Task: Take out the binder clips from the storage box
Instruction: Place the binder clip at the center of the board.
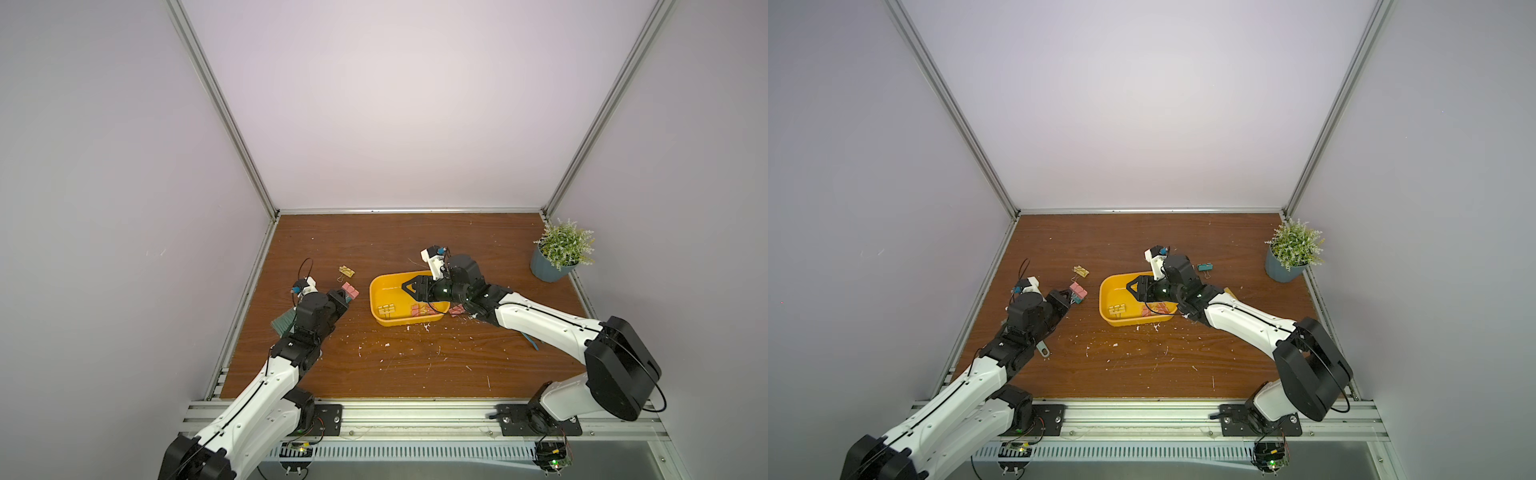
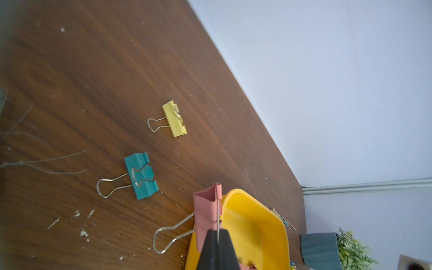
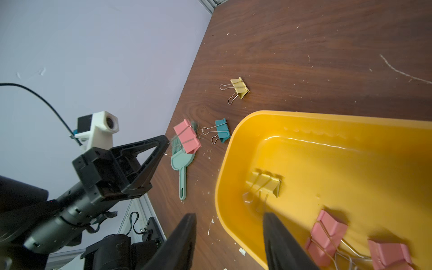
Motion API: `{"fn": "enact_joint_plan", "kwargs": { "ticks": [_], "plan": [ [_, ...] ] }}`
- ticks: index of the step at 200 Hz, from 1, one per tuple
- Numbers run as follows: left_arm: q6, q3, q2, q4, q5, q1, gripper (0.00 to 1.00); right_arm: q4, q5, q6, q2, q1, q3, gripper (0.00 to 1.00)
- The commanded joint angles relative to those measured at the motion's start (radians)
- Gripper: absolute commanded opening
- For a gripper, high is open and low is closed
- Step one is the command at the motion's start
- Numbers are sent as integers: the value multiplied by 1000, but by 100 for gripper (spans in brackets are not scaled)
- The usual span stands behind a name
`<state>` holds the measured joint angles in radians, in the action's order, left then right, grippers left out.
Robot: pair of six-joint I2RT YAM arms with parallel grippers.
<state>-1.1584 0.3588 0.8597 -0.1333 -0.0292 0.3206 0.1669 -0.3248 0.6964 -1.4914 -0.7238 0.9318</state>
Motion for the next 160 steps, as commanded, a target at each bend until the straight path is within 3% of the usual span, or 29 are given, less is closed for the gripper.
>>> {"fn": "enact_joint_plan", "kwargs": {
  "ticks": [1,87,117,160],
  "plan": [
    [-96,4,62,-61,47,-32,0,13,-43,-4,-9,-7,46,52],
    [-128,144,405,-198,98,-60,0,-91,0,-34,-121,-66,177,53],
    [-142,170,489,-242,111,-61,0,-170,95,-43,-171,-95,249,53],
    [-143,187,586,-297,113,-73,0,-190,85,-40,-199,-102,275,53]
  ]
}}
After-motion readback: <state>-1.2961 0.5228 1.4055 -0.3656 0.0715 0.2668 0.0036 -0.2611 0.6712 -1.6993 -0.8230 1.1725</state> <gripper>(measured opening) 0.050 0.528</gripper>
